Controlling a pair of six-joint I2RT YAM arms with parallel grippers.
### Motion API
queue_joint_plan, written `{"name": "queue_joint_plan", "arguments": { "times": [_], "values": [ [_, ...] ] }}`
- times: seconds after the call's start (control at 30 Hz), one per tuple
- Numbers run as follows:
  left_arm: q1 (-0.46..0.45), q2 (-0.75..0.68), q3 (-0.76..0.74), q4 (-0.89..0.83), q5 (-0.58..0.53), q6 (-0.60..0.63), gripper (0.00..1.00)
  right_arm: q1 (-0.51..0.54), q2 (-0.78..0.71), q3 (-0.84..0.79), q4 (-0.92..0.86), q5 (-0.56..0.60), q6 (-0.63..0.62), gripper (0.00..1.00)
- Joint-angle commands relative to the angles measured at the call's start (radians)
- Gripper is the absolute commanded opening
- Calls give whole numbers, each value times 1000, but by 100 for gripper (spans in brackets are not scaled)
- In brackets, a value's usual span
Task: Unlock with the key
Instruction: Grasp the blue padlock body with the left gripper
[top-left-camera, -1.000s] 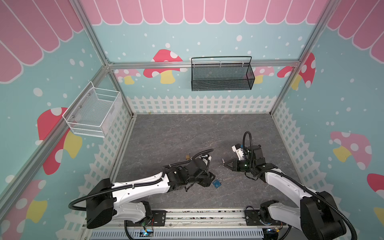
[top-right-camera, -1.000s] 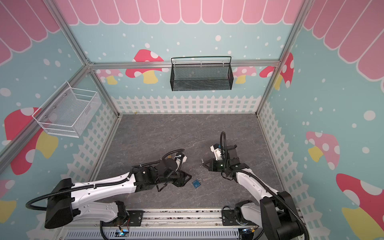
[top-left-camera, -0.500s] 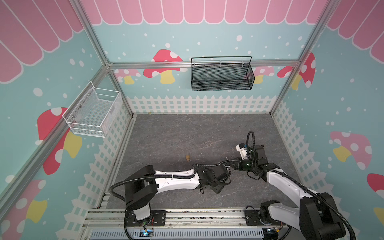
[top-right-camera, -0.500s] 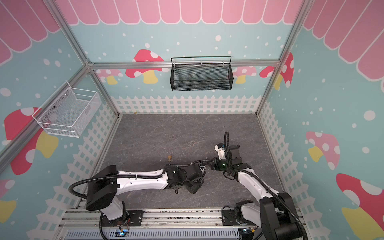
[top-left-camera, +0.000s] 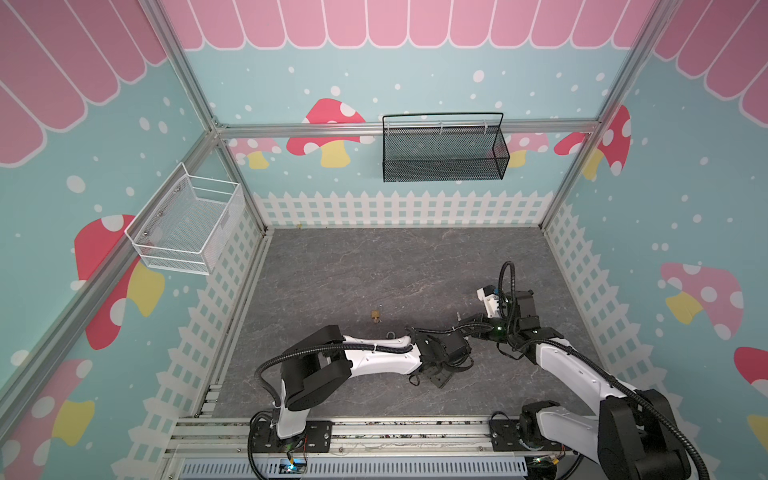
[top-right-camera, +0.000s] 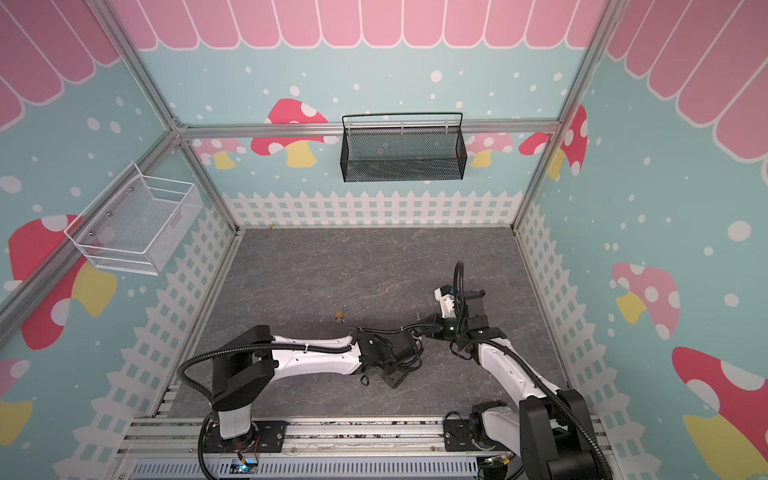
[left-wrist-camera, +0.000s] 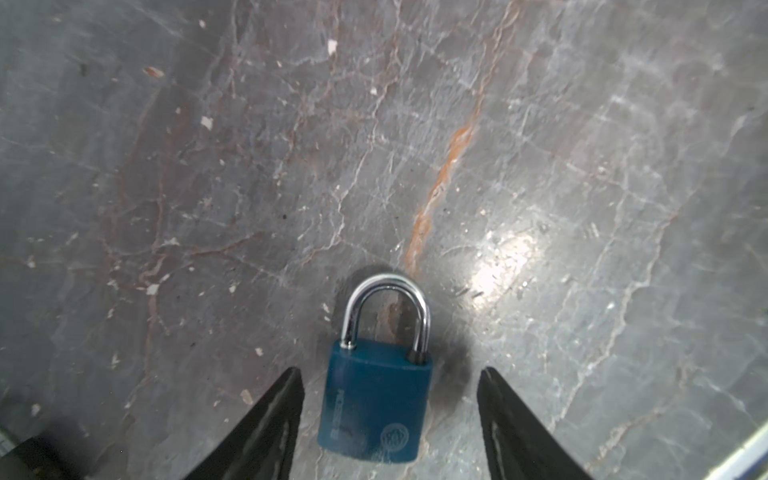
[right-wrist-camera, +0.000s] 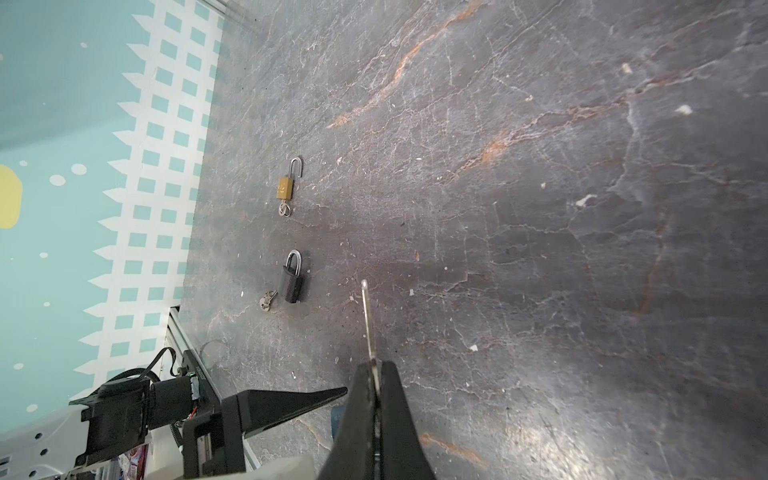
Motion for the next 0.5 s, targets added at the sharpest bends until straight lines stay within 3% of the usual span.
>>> {"name": "queue_joint_plan", "arguments": {
  "times": [0.0,0.47],
  "values": [
    [-2,36,41,-64,-14,5,65,-11,-6,-22,-5,-6,-11,0],
    [-1,71,69,-145,20,-62,55,-28,-1,-29,-4,-32,-12,0]
  ]
}}
